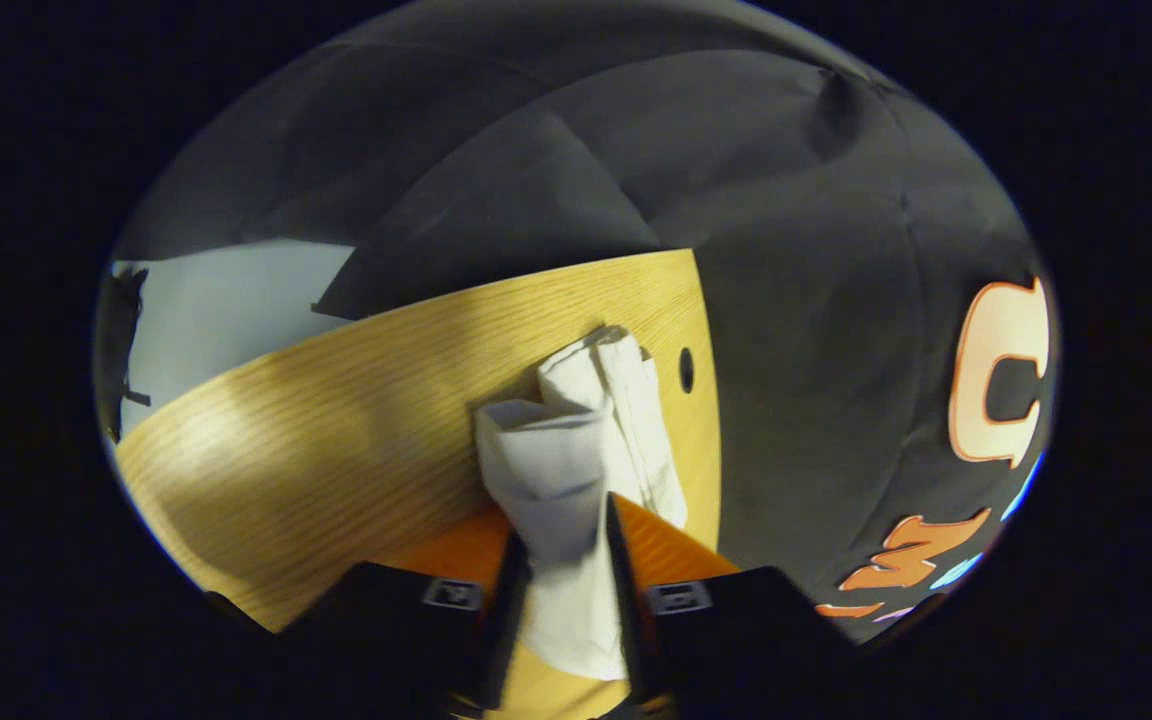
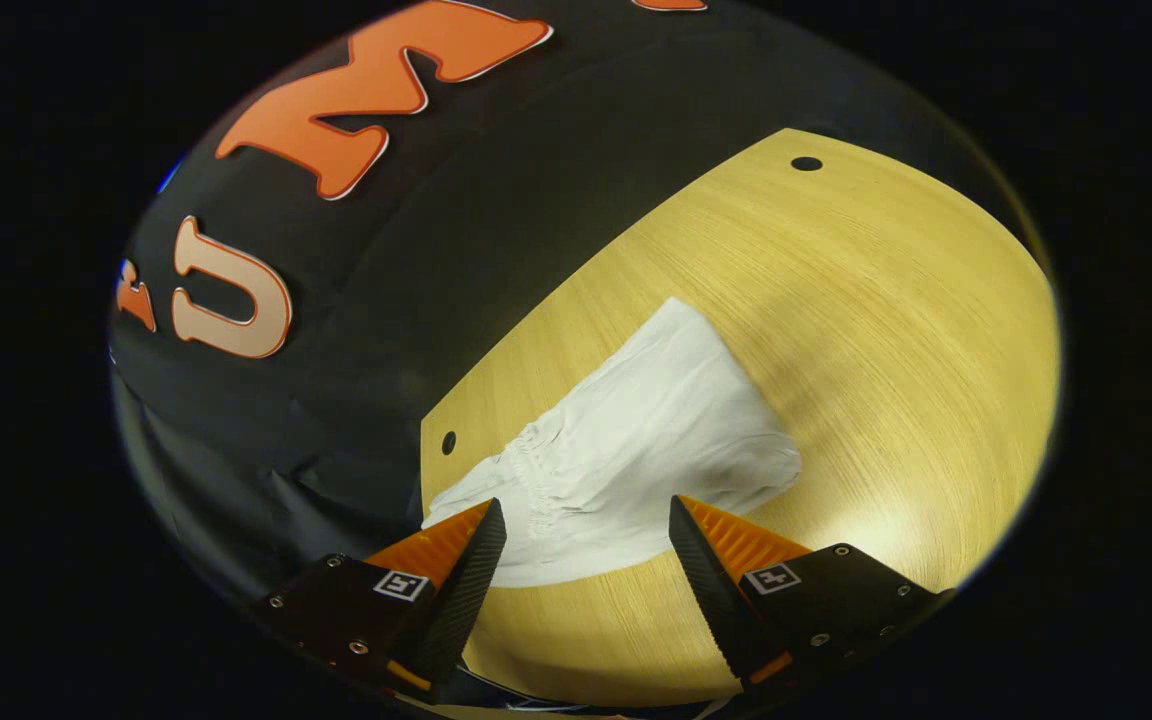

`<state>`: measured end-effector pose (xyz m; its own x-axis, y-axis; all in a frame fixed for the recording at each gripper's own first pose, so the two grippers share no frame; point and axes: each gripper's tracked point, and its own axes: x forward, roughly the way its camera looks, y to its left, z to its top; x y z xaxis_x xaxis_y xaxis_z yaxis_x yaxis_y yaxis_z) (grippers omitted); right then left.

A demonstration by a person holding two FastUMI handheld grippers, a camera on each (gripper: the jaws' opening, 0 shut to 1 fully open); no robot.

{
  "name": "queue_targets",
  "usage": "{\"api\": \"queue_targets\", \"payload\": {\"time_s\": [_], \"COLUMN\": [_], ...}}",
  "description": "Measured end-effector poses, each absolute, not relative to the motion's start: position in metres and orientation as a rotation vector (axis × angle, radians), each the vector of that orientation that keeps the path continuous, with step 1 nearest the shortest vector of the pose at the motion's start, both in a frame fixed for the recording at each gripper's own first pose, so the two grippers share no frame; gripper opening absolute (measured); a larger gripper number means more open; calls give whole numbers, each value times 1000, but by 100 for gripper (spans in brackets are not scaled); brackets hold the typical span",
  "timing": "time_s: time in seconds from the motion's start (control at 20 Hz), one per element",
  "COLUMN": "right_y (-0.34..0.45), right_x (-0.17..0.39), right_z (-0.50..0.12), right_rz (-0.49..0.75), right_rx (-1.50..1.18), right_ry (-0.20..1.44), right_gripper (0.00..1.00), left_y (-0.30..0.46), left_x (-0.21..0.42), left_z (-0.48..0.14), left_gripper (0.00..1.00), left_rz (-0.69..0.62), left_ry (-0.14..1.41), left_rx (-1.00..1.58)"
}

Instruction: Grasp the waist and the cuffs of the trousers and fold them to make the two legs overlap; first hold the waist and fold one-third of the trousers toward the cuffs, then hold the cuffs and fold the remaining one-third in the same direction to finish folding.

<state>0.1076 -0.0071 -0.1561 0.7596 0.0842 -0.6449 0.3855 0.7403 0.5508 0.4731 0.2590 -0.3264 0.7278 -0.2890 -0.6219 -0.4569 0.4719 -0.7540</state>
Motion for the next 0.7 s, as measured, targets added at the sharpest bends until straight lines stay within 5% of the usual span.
{"api": "queue_targets", "payload": {"time_s": [0.15, 0.7], "right_y": [-20, -42], "right_x": [99, 115], "right_z": [-159, -162], "right_rz": [-208, -163], "right_rx": [697, 600], "right_ry": [694, 683], "right_gripper": [98, 99], "left_y": [255, 205], "left_x": [486, 488], "left_z": [-323, -212], "left_gripper": [3, 5], "left_rz": [118, -41], "left_ry": [784, 652], "left_rx": [-1074, -726]}}
